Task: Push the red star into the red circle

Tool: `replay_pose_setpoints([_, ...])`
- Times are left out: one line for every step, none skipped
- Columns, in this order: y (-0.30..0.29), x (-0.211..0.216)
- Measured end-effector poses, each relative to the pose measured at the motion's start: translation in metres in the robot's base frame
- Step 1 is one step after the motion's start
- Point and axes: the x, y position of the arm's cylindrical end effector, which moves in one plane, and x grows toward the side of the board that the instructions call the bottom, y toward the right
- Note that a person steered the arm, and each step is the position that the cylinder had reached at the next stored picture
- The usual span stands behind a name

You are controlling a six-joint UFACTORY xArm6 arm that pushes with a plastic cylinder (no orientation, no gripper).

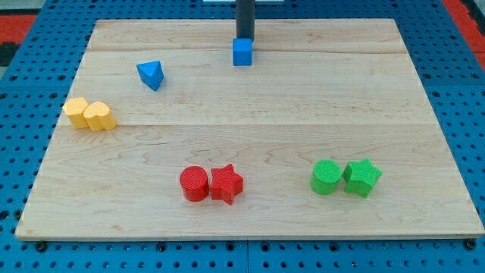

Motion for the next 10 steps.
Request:
replay_pose_setpoints([0.024, -0.001])
replay_pose_setpoints([0.044, 0.007])
replay_pose_setpoints([0.049, 0.009])
replay_pose_setpoints([0.049, 0.009])
replay_pose_setpoints([0.049, 0.009])
replay_pose_setpoints([0.05, 0.009])
replay_pose_setpoints([0.05, 0.014])
replay_pose_setpoints([0.05, 0.021])
replay_pose_setpoints([0.056, 0.05])
replay_pose_setpoints([0.06, 0.075])
